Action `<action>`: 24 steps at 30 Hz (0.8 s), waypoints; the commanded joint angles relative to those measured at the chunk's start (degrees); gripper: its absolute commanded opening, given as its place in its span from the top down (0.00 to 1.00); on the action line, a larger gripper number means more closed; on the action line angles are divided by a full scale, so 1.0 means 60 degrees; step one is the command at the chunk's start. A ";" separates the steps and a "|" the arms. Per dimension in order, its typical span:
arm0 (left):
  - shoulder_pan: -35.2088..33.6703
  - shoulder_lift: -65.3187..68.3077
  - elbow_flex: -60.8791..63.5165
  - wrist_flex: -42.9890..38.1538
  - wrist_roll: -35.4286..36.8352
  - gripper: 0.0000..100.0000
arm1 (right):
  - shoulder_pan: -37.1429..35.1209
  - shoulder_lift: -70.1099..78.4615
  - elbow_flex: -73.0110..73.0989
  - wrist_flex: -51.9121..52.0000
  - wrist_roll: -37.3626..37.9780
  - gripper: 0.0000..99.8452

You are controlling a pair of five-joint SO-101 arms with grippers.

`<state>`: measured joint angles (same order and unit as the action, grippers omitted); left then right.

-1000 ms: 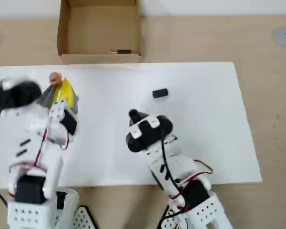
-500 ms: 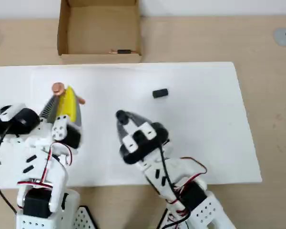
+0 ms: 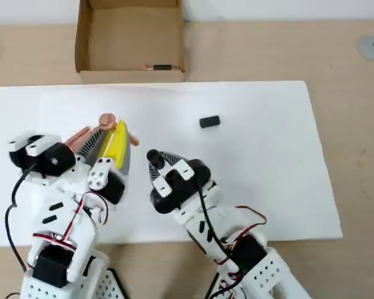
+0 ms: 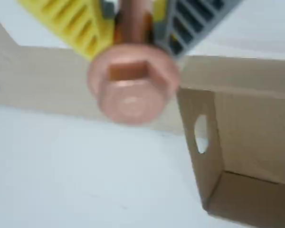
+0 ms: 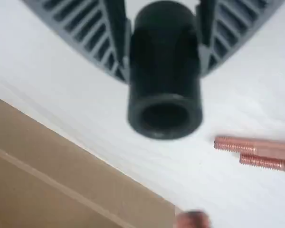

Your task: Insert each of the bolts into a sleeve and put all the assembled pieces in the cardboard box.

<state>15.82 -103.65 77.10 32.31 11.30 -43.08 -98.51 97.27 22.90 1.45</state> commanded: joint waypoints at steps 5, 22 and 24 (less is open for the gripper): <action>0.0190 -0.0139 -0.0278 0.0513 0.0190 0.99 | -0.0139 0.0037 0.0022 -0.0234 -0.0059 0.99; 0.1187 -0.0125 -0.0630 0.0762 0.0821 0.99 | -0.0139 0.0037 0.0022 -0.0220 -0.0073 0.99; 0.1187 -0.0125 -0.0542 0.0733 0.0821 0.99 | -0.0139 0.0037 0.0022 -0.0220 -0.0073 0.99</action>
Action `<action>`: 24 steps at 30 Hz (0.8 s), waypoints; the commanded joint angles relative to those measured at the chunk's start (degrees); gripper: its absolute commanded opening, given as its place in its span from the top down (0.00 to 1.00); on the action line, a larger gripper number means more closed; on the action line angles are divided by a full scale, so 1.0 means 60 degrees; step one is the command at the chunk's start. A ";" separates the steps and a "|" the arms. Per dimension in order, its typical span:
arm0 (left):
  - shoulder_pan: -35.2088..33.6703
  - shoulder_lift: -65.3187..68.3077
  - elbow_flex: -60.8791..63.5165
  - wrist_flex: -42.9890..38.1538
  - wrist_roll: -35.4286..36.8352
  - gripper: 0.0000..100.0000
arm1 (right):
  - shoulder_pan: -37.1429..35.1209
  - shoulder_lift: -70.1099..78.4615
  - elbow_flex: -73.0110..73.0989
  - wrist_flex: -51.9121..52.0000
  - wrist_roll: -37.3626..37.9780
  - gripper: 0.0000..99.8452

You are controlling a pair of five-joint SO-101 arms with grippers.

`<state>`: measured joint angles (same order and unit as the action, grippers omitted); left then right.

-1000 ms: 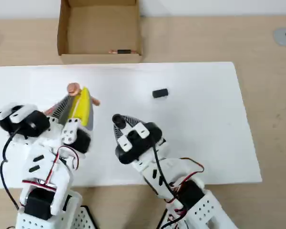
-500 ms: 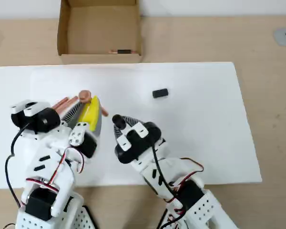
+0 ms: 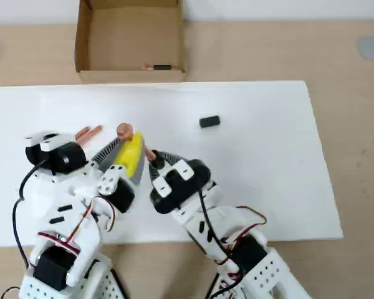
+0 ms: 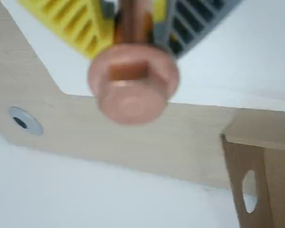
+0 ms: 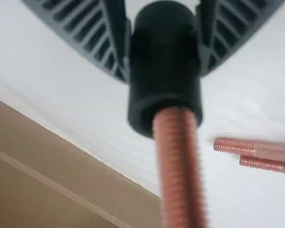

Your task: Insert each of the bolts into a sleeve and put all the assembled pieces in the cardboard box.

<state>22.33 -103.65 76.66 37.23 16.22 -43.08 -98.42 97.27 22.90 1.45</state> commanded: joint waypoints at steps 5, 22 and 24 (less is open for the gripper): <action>0.0117 -0.0125 -0.0117 -0.0381 -0.0176 0.99 | -0.0139 0.0022 0.0022 -0.0220 -0.0073 0.99; 0.0132 -0.0125 0.0923 -0.1084 -0.1040 0.99 | -0.0139 -0.0022 0.0022 -0.0220 -0.0073 0.99; 0.0132 -0.0125 0.0908 -0.1070 -0.1040 0.99 | -0.0139 -0.0022 0.0022 -0.0234 -0.0073 0.99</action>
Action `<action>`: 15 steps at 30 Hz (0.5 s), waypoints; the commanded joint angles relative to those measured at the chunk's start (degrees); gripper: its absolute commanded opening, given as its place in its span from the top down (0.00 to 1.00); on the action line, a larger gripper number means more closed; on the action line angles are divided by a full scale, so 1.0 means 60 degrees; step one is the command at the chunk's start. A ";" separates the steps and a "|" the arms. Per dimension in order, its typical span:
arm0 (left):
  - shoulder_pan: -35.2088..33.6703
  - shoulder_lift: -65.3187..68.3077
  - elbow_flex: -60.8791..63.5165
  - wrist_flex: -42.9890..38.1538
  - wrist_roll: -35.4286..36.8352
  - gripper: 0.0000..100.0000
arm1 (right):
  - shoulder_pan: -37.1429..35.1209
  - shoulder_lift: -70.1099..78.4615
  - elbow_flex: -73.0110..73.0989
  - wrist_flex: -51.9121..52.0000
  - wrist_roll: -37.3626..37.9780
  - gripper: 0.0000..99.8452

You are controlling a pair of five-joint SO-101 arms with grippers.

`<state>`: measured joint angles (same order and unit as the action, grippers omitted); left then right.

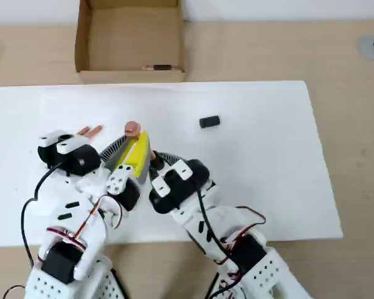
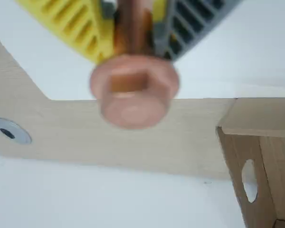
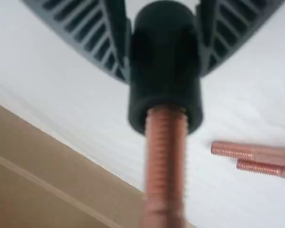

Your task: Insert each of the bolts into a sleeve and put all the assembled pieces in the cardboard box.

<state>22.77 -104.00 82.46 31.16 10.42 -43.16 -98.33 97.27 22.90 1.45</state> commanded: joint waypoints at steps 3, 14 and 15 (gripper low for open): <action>0.0132 -0.0066 -0.0073 -0.0029 -0.0088 0.99 | -0.0125 -0.0037 0.0022 -0.0234 -0.0073 0.99; 0.1700 -0.0066 -0.1245 0.2520 -0.0117 0.99 | -0.0125 -0.0051 0.0022 -0.0220 -0.0073 0.99; 0.1714 -0.0066 -0.1275 0.2637 -0.0117 0.99 | -0.0125 -0.0051 0.0022 -0.0220 -0.0073 0.99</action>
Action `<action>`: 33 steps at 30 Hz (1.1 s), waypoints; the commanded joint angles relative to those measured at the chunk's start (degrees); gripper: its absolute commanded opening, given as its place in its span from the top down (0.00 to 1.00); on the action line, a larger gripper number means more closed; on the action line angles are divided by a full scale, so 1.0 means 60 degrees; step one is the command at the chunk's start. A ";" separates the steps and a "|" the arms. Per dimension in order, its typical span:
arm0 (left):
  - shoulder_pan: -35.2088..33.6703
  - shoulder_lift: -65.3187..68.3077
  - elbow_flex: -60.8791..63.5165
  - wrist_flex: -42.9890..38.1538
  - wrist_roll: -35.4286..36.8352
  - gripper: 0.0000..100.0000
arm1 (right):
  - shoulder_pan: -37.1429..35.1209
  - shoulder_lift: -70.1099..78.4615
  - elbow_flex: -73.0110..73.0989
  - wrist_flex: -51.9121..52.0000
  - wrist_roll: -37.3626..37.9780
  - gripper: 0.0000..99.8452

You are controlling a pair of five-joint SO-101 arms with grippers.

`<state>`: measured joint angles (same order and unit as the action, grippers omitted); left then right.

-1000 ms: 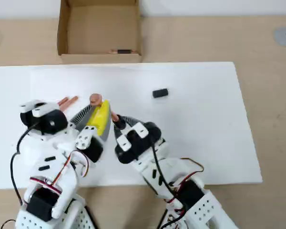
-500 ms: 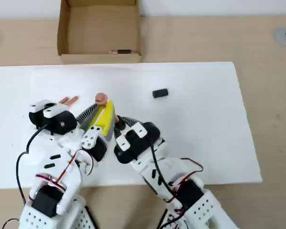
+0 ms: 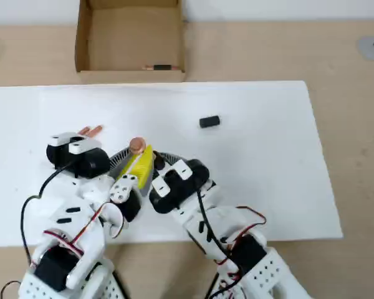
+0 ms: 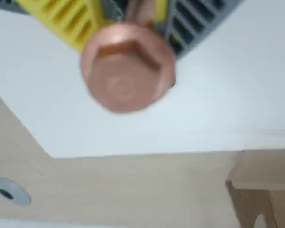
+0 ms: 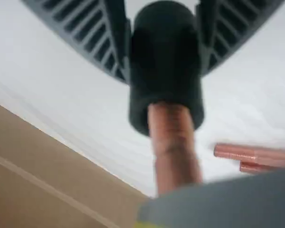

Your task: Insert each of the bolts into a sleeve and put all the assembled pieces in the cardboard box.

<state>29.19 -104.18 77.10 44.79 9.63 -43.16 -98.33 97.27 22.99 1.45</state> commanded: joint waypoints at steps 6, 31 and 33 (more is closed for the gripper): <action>0.0703 -0.0037 -0.0366 0.0542 -0.0190 0.99 | -0.0125 -0.0051 0.0022 -0.0264 -0.0073 0.99; 0.0938 -0.0037 -0.0454 0.3516 -0.2535 0.99 | -0.0110 -0.0066 0.0022 -0.0293 -0.0073 0.99; 0.0938 -0.0037 -0.0484 0.3736 -0.2535 0.99 | -0.0110 -0.0066 0.0007 -0.0293 -0.0073 0.99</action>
<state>34.02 -104.35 74.55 64.66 -4.97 -43.60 -98.24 97.27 23.08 1.54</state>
